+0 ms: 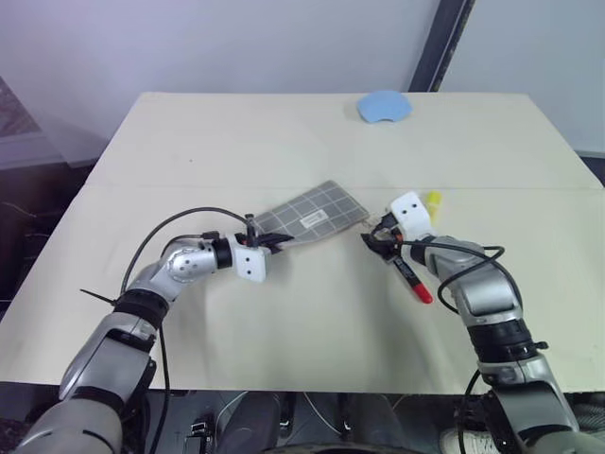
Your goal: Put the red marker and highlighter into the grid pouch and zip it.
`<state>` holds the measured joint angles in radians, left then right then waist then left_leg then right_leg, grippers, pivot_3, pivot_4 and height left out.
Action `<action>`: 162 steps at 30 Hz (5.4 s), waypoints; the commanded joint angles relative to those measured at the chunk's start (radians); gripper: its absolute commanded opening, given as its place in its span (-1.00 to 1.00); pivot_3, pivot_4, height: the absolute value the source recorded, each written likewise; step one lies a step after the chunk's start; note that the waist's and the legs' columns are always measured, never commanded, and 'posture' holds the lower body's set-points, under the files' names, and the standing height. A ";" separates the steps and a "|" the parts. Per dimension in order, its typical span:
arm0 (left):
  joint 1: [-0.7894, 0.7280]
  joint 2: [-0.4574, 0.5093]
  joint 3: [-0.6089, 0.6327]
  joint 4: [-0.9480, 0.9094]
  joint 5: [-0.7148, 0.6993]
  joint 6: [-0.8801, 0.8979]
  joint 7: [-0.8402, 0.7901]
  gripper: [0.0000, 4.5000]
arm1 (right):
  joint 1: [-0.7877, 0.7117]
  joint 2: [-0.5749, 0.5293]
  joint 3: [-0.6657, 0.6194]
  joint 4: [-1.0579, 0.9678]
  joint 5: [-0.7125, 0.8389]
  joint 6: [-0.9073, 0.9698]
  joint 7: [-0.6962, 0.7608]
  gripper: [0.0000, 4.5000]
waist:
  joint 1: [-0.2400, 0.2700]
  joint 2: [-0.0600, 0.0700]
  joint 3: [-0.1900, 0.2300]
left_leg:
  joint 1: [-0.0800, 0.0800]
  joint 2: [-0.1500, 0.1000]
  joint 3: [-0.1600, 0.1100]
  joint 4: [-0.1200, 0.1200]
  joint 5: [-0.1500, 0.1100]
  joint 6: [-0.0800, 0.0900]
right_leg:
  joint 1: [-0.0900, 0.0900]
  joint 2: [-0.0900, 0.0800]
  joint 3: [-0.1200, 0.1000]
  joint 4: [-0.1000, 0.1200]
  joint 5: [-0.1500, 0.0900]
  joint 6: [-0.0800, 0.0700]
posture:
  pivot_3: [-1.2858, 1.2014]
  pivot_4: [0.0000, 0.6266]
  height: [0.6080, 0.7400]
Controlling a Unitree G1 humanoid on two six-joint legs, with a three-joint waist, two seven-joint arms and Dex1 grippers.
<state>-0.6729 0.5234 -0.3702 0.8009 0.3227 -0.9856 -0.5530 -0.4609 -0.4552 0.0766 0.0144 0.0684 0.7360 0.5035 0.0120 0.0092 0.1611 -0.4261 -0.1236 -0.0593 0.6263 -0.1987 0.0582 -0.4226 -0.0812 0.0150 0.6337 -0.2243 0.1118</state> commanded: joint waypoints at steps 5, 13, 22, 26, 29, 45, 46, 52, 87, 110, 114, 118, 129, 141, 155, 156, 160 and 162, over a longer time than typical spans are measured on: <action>0.008 0.008 0.002 0.004 0.022 0.022 0.011 -1.00 | -0.056 0.004 0.028 0.018 0.003 -0.062 0.031 -0.99 | 0.000 0.000 0.000 | 0.000 0.000 0.000 0.000 0.000 0.000 | 0.000 0.000 0.000 0.000 0.000 0.000 | 0.03 -0.52 0.99; 0.000 0.002 0.002 0.006 0.026 0.028 0.019 -1.00 | -0.002 -0.011 0.078 -0.120 0.003 -0.168 0.087 -0.99 | 0.001 0.000 0.000 | 0.000 0.000 0.000 0.000 0.000 0.000 | 0.000 0.000 0.000 0.000 0.000 0.000 | 0.03 -0.52 0.99; -0.012 -0.007 0.002 0.012 0.030 0.012 0.028 -1.00 | 0.040 0.029 0.172 -0.233 -0.007 -0.174 0.107 -0.99 | 0.001 0.000 0.000 | 0.000 0.000 0.000 0.000 0.000 0.000 | 0.000 0.000 0.000 0.000 0.000 0.000 | 0.03 -0.52 0.99; -0.021 -0.001 0.002 0.019 0.047 0.011 0.046 -1.00 | 0.061 0.040 0.178 -0.303 0.057 -0.196 0.176 -0.99 | 0.001 0.000 0.000 | 0.000 0.000 0.000 0.000 0.000 0.000 | 0.000 0.000 0.000 0.000 -0.001 -0.001 | 0.03 -0.52 0.99; -0.023 -0.004 0.002 0.026 0.053 0.007 0.055 -1.00 | 0.064 0.037 0.195 -0.352 0.090 -0.198 0.230 -0.99 | 0.000 0.000 0.000 | 0.000 0.000 0.000 -0.001 0.000 0.000 | -0.001 0.000 0.000 0.000 0.000 0.001 | 0.03 -0.52 0.99; -0.024 -0.014 0.014 -0.003 0.012 -0.030 0.020 -1.00 | -0.032 -0.033 0.177 -0.149 -0.026 -0.348 0.230 -0.99 | 0.001 -0.003 0.002 | -0.002 -0.001 0.000 -0.004 0.000 0.000 | -0.002 -0.001 -0.001 -0.003 0.001 0.001 | 0.03 -0.52 0.99; -0.019 -0.011 0.014 -0.003 0.014 -0.033 0.022 -1.00 | -0.026 -0.049 0.168 -0.147 -0.028 -0.357 0.236 -0.99 | 0.001 -0.003 0.002 | -0.002 -0.001 0.000 -0.004 0.000 0.000 | -0.002 -0.001 -0.001 -0.003 0.001 0.001 | 0.03 -0.52 0.99; -0.019 -0.015 0.013 -0.002 0.036 -0.030 0.063 -1.00 | 0.004 -0.049 0.205 -0.192 -0.023 -0.364 0.268 -0.99 | -0.001 -0.003 0.002 | -0.002 0.000 0.000 -0.007 0.000 0.000 | -0.004 -0.001 0.000 -0.003 0.001 0.001 | 0.03 -0.52 0.99; -0.133 -0.098 0.004 0.118 0.078 -0.056 0.124 -1.00 | 0.052 0.020 0.237 -0.240 0.042 -0.469 0.386 -0.99 | 0.001 -0.004 0.003 | -0.002 -0.001 -0.001 -0.006 0.000 -0.001 | -0.003 -0.001 -0.001 -0.003 0.001 0.002 | 0.03 -0.52 0.99; -0.073 -0.065 0.013 0.093 0.047 -0.074 0.117 -1.00 | 0.397 0.017 -0.254 -0.526 0.053 -0.157 -0.110 0.97 | 0.001 -0.005 0.003 | -0.002 -0.001 0.000 -0.007 0.000 -0.001 | -0.003 -0.001 0.000 -0.003 0.001 0.002 | 0.03 -0.52 0.99; -0.078 -0.080 0.000 0.108 0.047 -0.078 0.102 -1.00 | 0.266 0.091 -0.236 -0.411 -0.025 -0.098 -0.292 0.97 | 0.001 -0.005 0.003 | -0.001 -0.001 0.000 -0.006 0.000 -0.001 | -0.002 -0.001 0.000 -0.003 0.001 0.002 | 0.03 -0.52 0.99; -0.092 -0.103 -0.002 0.112 0.045 -0.069 0.094 -1.00 | 0.133 0.144 -0.219 -0.208 -0.073 -0.073 -0.395 0.97 | 0.002 -0.005 0.002 | -0.001 0.000 0.000 -0.006 0.001 -0.002 | -0.003 0.000 -0.001 -0.002 0.001 0.003 | 0.03 -0.52 0.99; -0.082 -0.087 0.012 0.089 0.041 -0.056 0.090 -1.00 | 0.059 0.146 -0.248 -0.004 -0.096 -0.067 -0.482 0.97 | 0.000 -0.005 0.002 | -0.001 -0.002 0.000 -0.006 0.001 -0.001 | -0.003 -0.001 0.000 -0.002 0.002 0.003 | 0.03 -0.52 0.99; -0.072 -0.099 0.031 0.062 -0.024 -0.026 0.055 -1.00 | 0.048 0.202 -0.383 -0.029 0.054 0.026 -0.463 -0.61 | 0.001 -0.004 0.002 | 0.000 -0.001 0.000 -0.006 0.001 -0.001 | -0.003 0.000 0.000 -0.001 0.002 0.003 | 0.03 -0.52 0.99; -0.067 -0.160 0.147 0.004 -0.400 0.116 -0.271 -1.00 | 0.335 -0.225 -0.225 -0.412 0.180 -0.295 0.193 -0.61 | -0.006 -0.005 0.003 | -0.002 0.000 -0.001 -0.003 0.000 0.000 | -0.001 0.000 -0.001 -0.003 0.002 0.003 | 0.03 -0.52 0.99; -0.067 -0.162 0.148 0.002 -0.401 0.113 -0.281 -1.00 | 0.332 -0.222 -0.219 -0.413 0.185 -0.285 0.190 -0.61 | -0.006 -0.005 0.003 | -0.002 0.000 -0.001 -0.002 0.000 0.000 | -0.001 0.000 -0.001 -0.003 0.002 0.003 | 0.03 -0.52 0.99; -0.069 -0.171 0.155 0.006 -0.396 0.110 -0.295 -1.00 | 0.305 -0.203 -0.185 -0.395 0.162 -0.296 0.161 -0.61 | -0.001 -0.005 0.004 | -0.002 0.000 -0.001 0.001 0.000 0.000 | 0.001 -0.001 -0.001 -0.003 0.001 0.001 | 0.03 -0.52 0.99; -0.067 -0.172 0.155 0.004 -0.392 0.101 -0.303 -1.00 | 0.293 -0.206 -0.167 -0.382 0.141 -0.311 0.157 -0.61 | 0.000 -0.005 0.004 | -0.002 0.000 -0.001 0.001 0.000 0.000 | 0.000 -0.001 -0.001 -0.003 0.001 0.001 | 0.03 -0.52 0.99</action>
<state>-0.7398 0.3521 -0.2404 0.8385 -0.0542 -0.8669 -0.8489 -0.1430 -0.6579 -0.0880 -0.3555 0.2228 0.4544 0.6692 0.0124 0.0037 0.1649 -0.4281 -0.1238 -0.0599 0.6277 -0.1988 0.0584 -0.4225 -0.0818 0.0145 0.6303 -0.2237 0.1125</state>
